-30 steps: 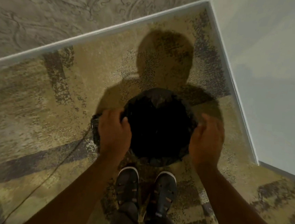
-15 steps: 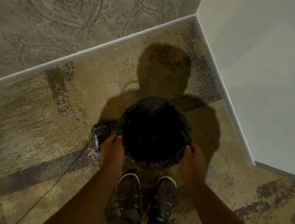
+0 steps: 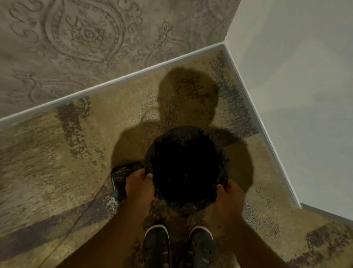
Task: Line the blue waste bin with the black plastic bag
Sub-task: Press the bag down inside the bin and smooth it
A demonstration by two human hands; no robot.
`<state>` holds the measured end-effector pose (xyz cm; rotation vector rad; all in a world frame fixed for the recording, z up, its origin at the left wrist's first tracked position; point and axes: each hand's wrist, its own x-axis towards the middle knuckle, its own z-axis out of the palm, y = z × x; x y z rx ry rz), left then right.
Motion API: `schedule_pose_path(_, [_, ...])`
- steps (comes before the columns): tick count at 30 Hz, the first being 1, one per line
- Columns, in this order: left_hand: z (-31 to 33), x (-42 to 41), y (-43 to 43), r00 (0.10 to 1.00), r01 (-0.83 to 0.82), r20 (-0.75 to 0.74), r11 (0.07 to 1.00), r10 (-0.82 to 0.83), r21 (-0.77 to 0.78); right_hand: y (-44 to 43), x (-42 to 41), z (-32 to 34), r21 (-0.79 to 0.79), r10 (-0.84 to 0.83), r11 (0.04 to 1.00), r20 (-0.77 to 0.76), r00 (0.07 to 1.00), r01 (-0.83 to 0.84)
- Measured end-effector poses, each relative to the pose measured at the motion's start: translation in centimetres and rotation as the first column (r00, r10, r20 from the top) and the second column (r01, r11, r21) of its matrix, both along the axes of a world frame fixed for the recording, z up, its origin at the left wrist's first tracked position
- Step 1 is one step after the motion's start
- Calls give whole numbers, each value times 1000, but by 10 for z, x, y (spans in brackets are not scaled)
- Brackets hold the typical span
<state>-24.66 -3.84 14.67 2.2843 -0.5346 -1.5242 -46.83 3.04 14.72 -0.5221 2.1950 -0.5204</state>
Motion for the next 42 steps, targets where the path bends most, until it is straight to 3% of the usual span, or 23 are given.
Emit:
schedule_pose_path(5, [11, -10, -43, 998, -18, -61, 1000, 19, 5, -37, -10, 19, -57, -60, 997, -9, 998, 59])
schedule_pose_path(12, [35, -32, -110, 971, -13, -240, 999, 4, -33, -109, -39, 44, -119, 1, 993, -53, 999, -8])
schedule_pose_path(17, [37, -48, -169, 963, 56, -258, 995, -76, -86, -163, -63, 37, -131, 36, 991, -43, 998, -41])
schedule_pose_path(24, [19, -81, -228, 938, 62, -334, 994, -88, -88, -232, -104, 18, -141, -56, 988, 36, 998, 60])
schedule_pose_path(35, [-5, -116, -268, 945, 97, -308, 994, -110, -56, -273, -134, -18, -78, -106, 991, 74, 992, 111])
schedule_pose_path(42, [-5, -118, -264, 947, 119, -296, 992, -126, -41, -270, -136, -15, -30, -21, 999, 126, 992, 25])
